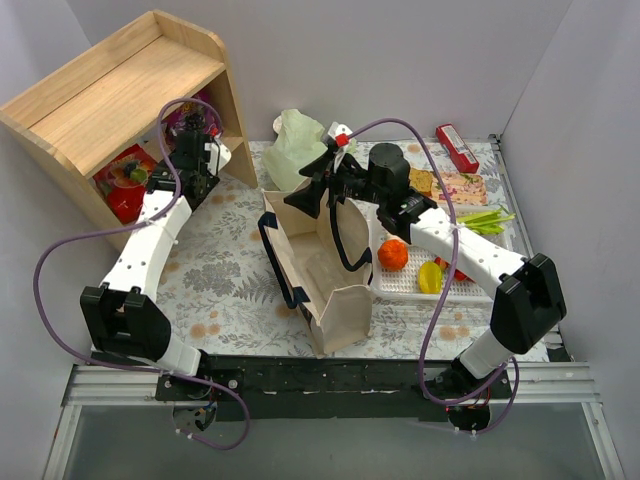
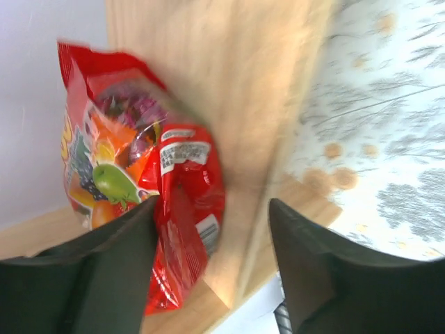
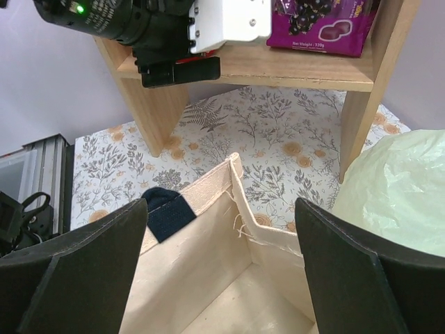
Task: Untie the knot of the grocery bags and take out the mixed food
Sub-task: Adjust the fake candies on the shelf.
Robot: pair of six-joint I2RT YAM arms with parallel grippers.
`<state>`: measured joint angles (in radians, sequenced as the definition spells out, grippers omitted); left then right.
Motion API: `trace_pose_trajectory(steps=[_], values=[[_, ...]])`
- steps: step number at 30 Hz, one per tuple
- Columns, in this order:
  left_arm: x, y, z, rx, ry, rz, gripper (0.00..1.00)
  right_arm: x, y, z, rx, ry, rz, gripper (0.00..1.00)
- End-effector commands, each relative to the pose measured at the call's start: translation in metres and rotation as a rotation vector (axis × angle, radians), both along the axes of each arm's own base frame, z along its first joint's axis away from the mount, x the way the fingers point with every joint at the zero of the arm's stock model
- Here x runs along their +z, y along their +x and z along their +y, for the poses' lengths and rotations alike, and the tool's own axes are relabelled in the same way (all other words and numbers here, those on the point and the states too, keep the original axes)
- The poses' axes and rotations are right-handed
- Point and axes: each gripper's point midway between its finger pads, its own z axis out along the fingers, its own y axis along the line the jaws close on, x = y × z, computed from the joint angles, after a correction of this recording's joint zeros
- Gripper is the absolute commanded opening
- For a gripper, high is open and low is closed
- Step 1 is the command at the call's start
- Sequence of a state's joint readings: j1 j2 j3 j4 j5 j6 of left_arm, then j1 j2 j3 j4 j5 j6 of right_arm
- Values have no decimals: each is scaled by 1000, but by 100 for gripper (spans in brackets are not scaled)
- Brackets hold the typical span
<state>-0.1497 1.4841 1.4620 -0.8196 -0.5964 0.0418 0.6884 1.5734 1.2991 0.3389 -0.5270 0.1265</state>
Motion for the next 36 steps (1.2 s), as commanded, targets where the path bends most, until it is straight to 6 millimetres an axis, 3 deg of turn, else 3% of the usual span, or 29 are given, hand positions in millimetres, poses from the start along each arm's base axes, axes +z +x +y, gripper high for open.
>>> trace_pose_trajectory(steps=[1, 9, 10, 11, 12, 13, 16, 23, 28, 32, 36], values=[[53, 11, -30, -51, -126, -174, 68, 27, -7, -9, -4, 33, -73, 93], [79, 48, -27, 26, -71, -402, 76, 23, -10, -12, -6, 13, -83, 93], [69, 50, -28, 22, -77, -408, 76, 23, -10, -13, -8, 10, -91, 93], [82, 58, -31, 19, -109, -514, 76, 24, -10, -13, -8, 7, -94, 93], [93, 54, -31, 12, -138, -585, 77, 23, -10, -13, -9, 1, -94, 93], [79, 56, -33, -16, -165, -597, 77, 24, -10, -14, -11, -2, -97, 93], [108, 54, -30, -37, -239, -824, 75, 25, -9, -17, -19, -26, -118, 93], [107, 56, -16, -24, -385, -1056, 83, 19, -6, -23, -36, -116, -148, 93], [85, 77, 7, 52, -476, -1069, 83, 18, 0, -24, -46, -178, -189, 94], [69, 97, 9, 67, -551, -1069, 74, 13, 1, -22, -47, -227, -213, 95], [56, 108, 6, 78, -602, -1069, 72, 10, -8, -15, -19, -266, -241, 96]])
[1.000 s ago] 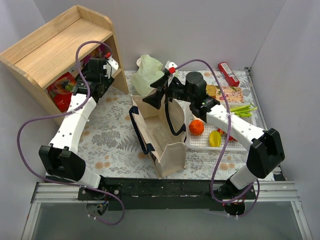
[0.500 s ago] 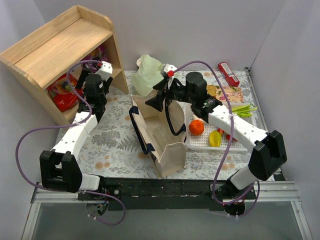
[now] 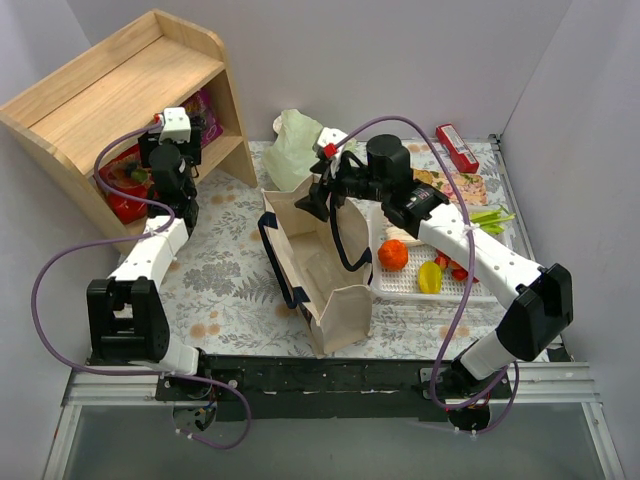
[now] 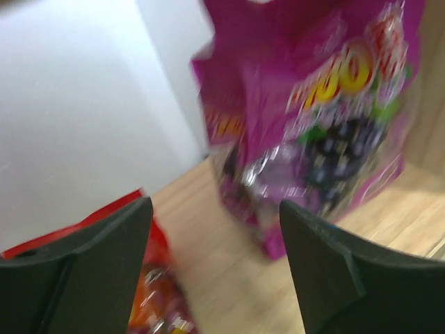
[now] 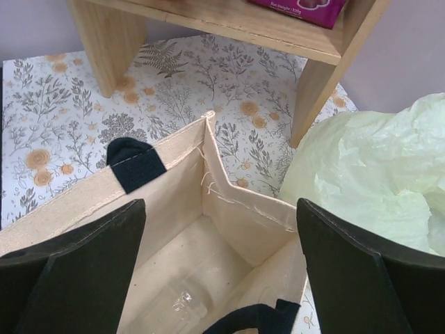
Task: Untie the knot of the grocery bags and take out the mixed food
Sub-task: Adjust the fake candies on the shelf.
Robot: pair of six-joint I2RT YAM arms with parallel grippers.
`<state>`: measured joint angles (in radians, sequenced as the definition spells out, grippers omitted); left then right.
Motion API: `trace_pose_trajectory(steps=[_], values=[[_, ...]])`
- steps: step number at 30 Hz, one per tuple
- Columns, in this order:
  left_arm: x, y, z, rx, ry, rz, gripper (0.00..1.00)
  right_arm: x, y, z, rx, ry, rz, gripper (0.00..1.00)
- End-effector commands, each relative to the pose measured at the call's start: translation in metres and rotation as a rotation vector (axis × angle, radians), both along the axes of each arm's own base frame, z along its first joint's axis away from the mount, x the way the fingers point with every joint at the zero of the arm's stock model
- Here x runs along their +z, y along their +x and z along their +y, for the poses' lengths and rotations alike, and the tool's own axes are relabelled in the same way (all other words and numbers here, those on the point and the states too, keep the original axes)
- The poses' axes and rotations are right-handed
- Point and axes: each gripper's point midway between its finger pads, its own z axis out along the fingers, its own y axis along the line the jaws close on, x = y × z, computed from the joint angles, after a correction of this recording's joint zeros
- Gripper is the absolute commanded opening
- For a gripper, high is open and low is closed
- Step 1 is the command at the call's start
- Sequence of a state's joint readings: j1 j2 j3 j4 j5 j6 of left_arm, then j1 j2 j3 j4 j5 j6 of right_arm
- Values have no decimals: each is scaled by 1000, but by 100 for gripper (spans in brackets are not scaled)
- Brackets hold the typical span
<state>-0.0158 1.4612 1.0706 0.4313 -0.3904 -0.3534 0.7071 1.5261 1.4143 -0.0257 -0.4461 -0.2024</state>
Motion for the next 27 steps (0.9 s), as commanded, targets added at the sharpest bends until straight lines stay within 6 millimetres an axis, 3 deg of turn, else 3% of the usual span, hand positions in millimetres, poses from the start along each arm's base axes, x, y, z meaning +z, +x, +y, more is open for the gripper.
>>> trace_pose_trajectory(steps=[1, 3, 4, 6, 9, 10, 12, 15, 21, 25, 26, 27], values=[[-6, 11, -1, -18, -113, -44, 70, 14, -8, 6, 27, -36, -82, 96], [-12, 15, -5, -33, -144, -37, 64, 13, -11, 9, 39, -46, -90, 96], [-18, 14, 9, -6, -155, -25, 61, 11, -12, 9, 42, -53, -86, 96], [-24, 17, 7, -24, -182, -8, 54, 11, -13, 11, 47, -56, -92, 96], [-33, 17, 0, -65, -213, 30, 38, 9, -12, 13, 44, -60, -92, 96], [-41, 15, 1, -70, -223, 57, 26, 9, -12, 14, 44, -59, -94, 96], [-46, 13, -4, -100, -249, 82, 19, 9, -11, 15, 45, -54, -94, 96], [-59, 6, -12, -147, -274, 133, 1, 7, -11, 18, 45, -50, -88, 96], [-63, -19, -44, -296, -345, 180, 0, 5, -12, 17, 46, -33, -86, 96], [-71, -31, -36, -230, -378, 193, 0, 1, -14, 16, 44, -31, -78, 96], [-74, -32, -33, -216, -374, 196, 18, 3, -15, 16, 44, -26, -79, 96], [-74, -33, -33, -214, -368, 195, 29, 2, -15, 16, 45, -26, -79, 96]])
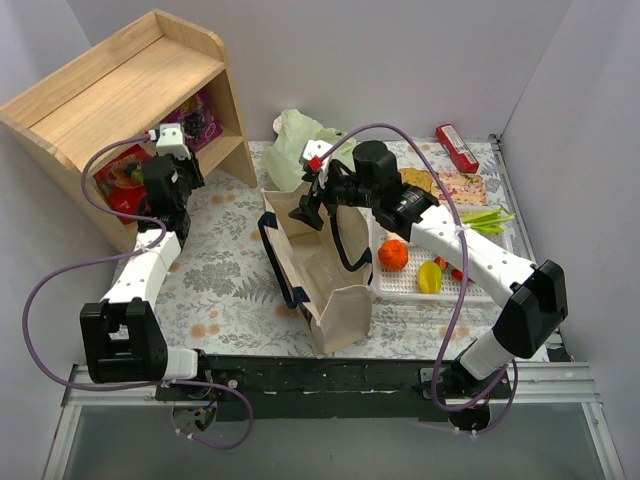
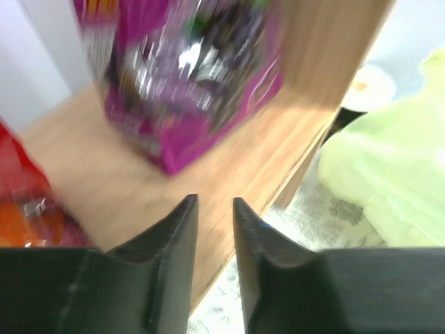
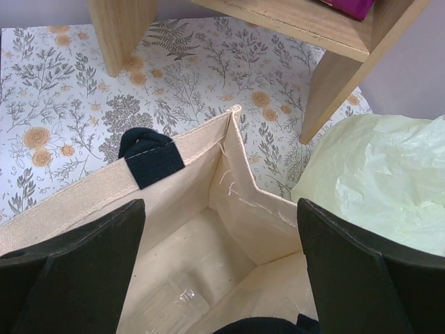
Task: Untie the knot of the grocery bags and take out the mixed food
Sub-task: Adjust the fake candies on the shelf.
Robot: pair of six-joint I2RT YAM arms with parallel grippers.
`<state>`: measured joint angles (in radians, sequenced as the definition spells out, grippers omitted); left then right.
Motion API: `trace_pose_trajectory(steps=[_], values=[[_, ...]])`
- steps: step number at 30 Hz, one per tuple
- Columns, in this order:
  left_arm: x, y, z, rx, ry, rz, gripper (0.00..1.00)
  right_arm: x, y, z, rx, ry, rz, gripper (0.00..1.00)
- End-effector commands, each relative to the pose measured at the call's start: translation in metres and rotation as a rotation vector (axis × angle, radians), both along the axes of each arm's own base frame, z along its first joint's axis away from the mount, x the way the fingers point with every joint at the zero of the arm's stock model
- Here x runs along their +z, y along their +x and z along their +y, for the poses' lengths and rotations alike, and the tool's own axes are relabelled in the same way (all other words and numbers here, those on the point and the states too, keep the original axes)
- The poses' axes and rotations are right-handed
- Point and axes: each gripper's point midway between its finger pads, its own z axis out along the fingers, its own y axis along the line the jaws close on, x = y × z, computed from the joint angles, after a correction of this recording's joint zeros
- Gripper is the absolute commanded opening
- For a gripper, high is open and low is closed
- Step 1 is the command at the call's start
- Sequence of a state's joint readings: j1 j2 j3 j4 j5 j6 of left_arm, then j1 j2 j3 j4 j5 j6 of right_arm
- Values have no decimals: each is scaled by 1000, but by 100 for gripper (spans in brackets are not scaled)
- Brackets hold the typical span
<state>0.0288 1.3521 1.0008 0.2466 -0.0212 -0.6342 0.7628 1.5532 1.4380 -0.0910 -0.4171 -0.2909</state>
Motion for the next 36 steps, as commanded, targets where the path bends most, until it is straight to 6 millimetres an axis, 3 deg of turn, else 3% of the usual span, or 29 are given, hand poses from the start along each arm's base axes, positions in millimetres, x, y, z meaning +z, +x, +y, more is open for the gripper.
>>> trace_pose_trajectory(steps=[1, 3, 4, 9, 15, 19, 22, 23, 25, 27, 31, 36], values=[[-47, -19, 21, 101, -67, 145, 39, 16, -4, 1, 1, 52, -37, 96], [-46, -19, 22, 113, -78, 125, 57, 15, -4, 1, 6, 52, -35, 96], [-48, -19, 23, 120, -83, 123, 60, 15, -5, 1, 7, 52, -31, 96], [-37, -4, 31, 158, -81, 46, 66, 13, -5, 1, 9, 41, -22, 96], [-33, 26, 37, 169, -58, -6, 65, 5, -4, 3, 9, 10, -18, 96], [-34, 42, 36, 157, -48, -12, 58, 3, -6, 5, 14, -5, -25, 96], [-37, 49, 32, 131, -45, -9, 44, 1, -6, 6, 14, -14, -25, 96], [-35, 50, 31, 123, -49, -11, 27, 1, -6, 6, 13, -13, -27, 96], [-35, 50, 24, 87, -51, -5, 10, -2, -6, 7, 13, -18, -23, 96], [-36, 49, 21, 74, -60, 2, 0, -2, -6, 7, 17, -17, -20, 96], [-34, 37, 13, 34, -80, 10, 0, -3, -7, 8, 21, -8, -15, 96], [-9, 0, -41, -231, -205, 11, 0, -4, -7, 9, 19, 0, -14, 96]])
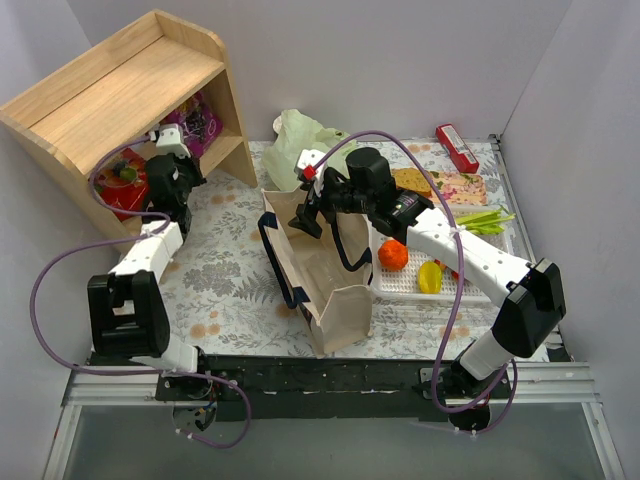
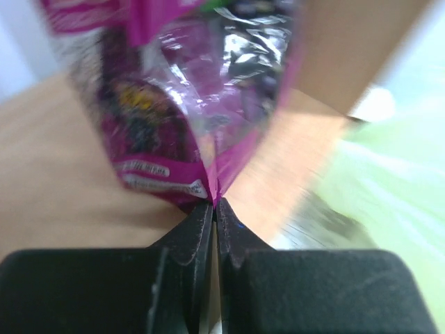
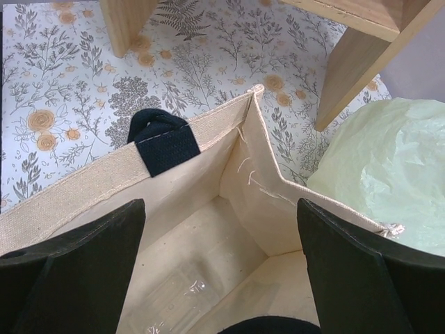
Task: Untie the knot of the grocery bags and take out the mixed food
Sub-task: Adjust the fake candies on the shelf.
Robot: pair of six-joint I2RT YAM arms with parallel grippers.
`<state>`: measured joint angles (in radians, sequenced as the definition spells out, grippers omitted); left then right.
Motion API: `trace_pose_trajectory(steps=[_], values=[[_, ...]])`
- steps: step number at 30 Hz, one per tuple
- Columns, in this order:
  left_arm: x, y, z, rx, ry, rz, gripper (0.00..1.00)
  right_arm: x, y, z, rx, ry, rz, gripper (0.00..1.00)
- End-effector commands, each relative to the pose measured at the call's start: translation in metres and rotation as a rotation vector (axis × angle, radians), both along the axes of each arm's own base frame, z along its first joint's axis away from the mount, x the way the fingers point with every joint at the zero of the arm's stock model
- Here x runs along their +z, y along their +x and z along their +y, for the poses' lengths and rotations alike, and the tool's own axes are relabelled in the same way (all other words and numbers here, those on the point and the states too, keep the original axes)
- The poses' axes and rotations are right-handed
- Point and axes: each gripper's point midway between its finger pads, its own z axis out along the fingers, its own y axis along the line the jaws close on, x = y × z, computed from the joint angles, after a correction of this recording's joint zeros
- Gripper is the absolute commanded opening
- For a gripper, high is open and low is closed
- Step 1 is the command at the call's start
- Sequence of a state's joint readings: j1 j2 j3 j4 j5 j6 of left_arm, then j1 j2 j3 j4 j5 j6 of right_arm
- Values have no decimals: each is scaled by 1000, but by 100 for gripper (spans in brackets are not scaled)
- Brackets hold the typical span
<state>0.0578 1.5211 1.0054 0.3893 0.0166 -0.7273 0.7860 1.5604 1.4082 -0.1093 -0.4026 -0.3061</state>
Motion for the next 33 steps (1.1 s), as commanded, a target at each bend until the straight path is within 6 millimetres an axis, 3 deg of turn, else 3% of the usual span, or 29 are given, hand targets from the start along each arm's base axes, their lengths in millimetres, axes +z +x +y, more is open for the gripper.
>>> trace_pose_trajectory(steps=[1, 4, 7, 11, 16, 17, 20, 24, 29, 33], values=[[33, -42, -54, -252, -183, -8, 0, 16, 1, 5, 5, 47, -35, 96], [36, -63, -79, -362, -302, 31, 0, 15, -2, 6, 15, 55, -28, 96], [31, -77, -86, -377, -372, 61, 0, 15, -4, 6, 20, 61, -20, 96], [20, -77, -83, -337, -435, 106, 0, 16, -3, 6, 19, 65, -17, 96], [18, -58, -51, -157, -363, 101, 0, 11, -5, 5, 18, 58, -9, 96], [26, -51, -37, -82, -340, 78, 2, 12, -6, 4, 17, 59, -11, 96], [41, -47, -21, -5, -310, 38, 10, 10, -7, 4, 17, 57, -9, 96], [60, -49, -28, -51, -310, -5, 30, 9, -7, 4, 18, 57, -9, 96], [58, -58, -38, -98, -285, 21, 43, 8, -8, 7, 26, 64, -5, 96], [41, -76, -49, -129, -274, 110, 47, 8, -9, 6, 28, 66, -2, 96]])
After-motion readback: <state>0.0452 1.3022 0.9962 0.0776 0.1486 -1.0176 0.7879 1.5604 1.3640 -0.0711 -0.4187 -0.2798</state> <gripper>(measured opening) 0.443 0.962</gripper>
